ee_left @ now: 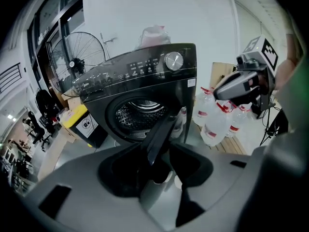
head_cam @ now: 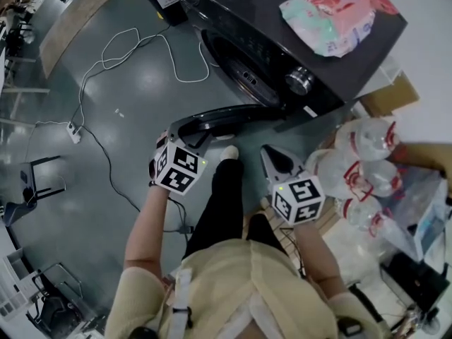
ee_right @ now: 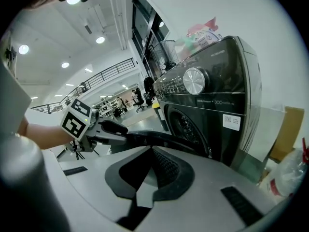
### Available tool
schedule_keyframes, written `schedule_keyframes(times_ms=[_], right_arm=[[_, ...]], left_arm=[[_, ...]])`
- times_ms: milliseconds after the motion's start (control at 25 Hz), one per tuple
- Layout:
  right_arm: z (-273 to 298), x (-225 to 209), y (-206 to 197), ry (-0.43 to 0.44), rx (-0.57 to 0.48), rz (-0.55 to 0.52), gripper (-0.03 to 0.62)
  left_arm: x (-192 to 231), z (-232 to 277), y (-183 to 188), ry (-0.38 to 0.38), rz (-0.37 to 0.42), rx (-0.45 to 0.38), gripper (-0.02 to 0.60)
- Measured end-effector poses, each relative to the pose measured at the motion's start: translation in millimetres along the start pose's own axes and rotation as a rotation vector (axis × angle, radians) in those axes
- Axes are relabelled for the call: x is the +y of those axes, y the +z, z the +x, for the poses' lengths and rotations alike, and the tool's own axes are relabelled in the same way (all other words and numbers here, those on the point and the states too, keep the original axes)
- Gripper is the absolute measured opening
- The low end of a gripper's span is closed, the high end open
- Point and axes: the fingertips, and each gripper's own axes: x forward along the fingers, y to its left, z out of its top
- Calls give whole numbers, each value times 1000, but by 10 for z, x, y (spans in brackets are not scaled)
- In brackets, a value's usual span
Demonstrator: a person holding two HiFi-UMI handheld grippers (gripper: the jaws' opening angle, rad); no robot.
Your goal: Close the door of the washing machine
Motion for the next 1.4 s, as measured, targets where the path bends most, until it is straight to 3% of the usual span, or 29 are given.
schedule_keyframes(times_ms=[520, 1400], right_arm=[[45, -210, 44, -45, -7, 15, 6], [127, -313, -74, -90, 20, 43, 6]], left_arm=[[459, 252, 226, 6, 113, -3, 190], [965, 668, 708, 43, 285, -91, 193]])
